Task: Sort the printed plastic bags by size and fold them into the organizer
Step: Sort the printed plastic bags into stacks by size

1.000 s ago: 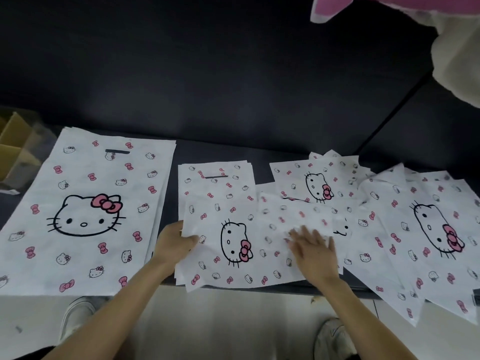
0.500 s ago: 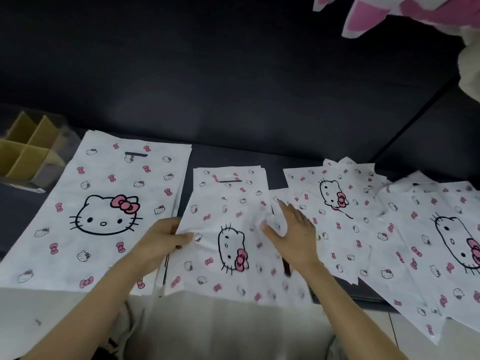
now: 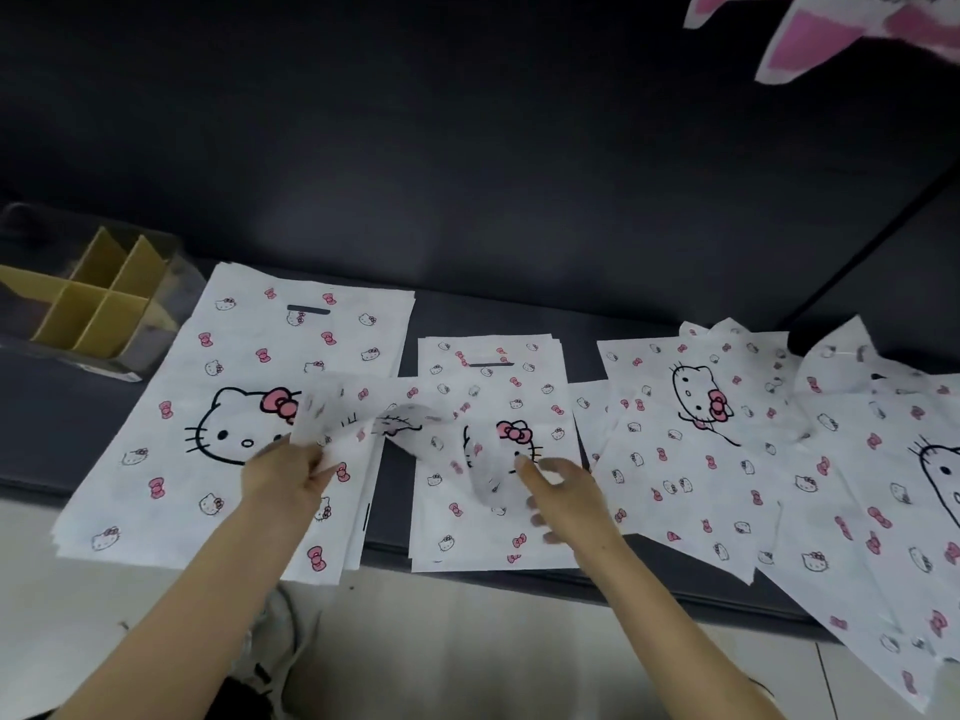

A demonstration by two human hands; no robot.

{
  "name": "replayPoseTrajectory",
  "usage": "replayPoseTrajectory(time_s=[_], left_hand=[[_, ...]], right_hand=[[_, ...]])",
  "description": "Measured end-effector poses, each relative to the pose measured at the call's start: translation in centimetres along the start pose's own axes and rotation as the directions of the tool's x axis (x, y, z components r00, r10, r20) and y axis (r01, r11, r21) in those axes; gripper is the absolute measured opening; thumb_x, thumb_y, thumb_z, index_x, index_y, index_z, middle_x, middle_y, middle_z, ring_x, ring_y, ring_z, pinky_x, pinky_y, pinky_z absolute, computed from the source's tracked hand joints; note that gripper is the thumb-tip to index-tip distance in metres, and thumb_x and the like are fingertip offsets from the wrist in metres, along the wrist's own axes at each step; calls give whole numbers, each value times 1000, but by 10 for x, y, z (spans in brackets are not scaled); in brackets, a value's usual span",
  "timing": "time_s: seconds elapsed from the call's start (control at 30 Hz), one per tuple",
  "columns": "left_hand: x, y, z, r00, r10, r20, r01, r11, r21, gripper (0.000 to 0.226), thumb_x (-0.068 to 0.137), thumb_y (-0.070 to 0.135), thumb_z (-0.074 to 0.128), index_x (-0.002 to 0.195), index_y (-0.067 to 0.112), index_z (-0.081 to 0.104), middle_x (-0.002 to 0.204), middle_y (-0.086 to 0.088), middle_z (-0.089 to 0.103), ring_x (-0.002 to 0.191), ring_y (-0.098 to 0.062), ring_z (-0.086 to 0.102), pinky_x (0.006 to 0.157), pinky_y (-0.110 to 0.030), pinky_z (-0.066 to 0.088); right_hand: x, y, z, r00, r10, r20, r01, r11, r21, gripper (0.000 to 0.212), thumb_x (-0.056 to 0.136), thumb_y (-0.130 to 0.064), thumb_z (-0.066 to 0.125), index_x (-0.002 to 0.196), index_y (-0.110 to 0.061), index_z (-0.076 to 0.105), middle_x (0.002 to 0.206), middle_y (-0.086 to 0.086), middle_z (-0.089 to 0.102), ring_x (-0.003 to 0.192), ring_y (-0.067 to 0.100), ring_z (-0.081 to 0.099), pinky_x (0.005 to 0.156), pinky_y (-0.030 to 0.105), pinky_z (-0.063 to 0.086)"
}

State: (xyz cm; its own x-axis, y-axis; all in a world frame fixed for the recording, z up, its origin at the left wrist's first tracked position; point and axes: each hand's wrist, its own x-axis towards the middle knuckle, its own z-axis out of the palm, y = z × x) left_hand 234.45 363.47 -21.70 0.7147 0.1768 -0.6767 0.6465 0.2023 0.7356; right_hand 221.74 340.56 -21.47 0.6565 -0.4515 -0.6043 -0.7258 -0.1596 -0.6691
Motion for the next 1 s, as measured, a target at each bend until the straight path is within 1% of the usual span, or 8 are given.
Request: replayPoseTrajectory(time_s=[0.1,0.2,0.27,0.33,0.43,0.67,0.87,1.0], left_hand=[[-17,-20,6,1000,-12,-6,12,999,34,35,90,-14,44,119,4,51,80,-6,51,66,-14,50,39,-14,47],[-49,-42,21,1000,-24,14,23,999,33,27,84,-16,55,100,6,54,89,-10,60,69,-21,57,45,-20,53],[-70,-53,29,995,-7,95,2,998,55,26,83,-15,57,98,6,56,94,-11,64,76,-26,63,50,-26,57],[-86,-59,35,985,5,175,-25,993,113,25,84,-14,56,90,11,59,91,-9,67,77,-26,66,54,-29,58],[-97,-49,40,975,19,223,-34,997,65,28,82,-15,58,91,11,59,91,-7,68,75,-23,68,56,-29,59],[-80,9,35,972,85,221,-93,995,26,35,82,-8,61,107,12,47,89,-12,65,73,-28,66,54,-29,58],[-54,-13,27,945,-114,305,31,964,265,37,81,-11,63,111,6,50,96,-25,68,66,-30,68,53,-27,58],[-42,-61,33,954,-112,279,-111,731,673,25,80,12,72,99,8,55,90,-14,64,64,-27,63,65,-35,57]], right_hand=[[-6,-13,15,967,136,214,-191,945,265,68,86,-60,53,137,-18,40,95,11,68,71,21,67,59,31,57],[-7,-27,19,941,146,306,-284,834,474,56,85,-62,53,113,-14,55,100,14,68,85,29,70,70,44,59],[-4,-31,18,957,141,254,-262,793,549,68,77,-62,64,124,-15,54,115,12,66,101,30,65,87,47,55],[0,-29,14,987,122,107,-159,859,487,85,77,-35,77,146,-20,30,135,10,53,113,24,57,95,33,49],[-4,-39,2,999,-26,-29,35,927,373,77,84,9,57,147,-22,28,124,10,57,82,7,58,52,6,45],[-16,-88,-35,894,-429,-130,447,874,190,67,85,7,58,139,-29,44,111,3,63,77,21,62,51,11,45],[-5,-32,-43,971,-238,-29,238,948,209,76,82,7,61,136,-43,40,106,5,63,88,17,65,65,24,54],[13,7,-36,997,-40,-73,60,952,299,62,81,14,56,128,-26,50,90,1,67,74,9,61,66,23,55]])
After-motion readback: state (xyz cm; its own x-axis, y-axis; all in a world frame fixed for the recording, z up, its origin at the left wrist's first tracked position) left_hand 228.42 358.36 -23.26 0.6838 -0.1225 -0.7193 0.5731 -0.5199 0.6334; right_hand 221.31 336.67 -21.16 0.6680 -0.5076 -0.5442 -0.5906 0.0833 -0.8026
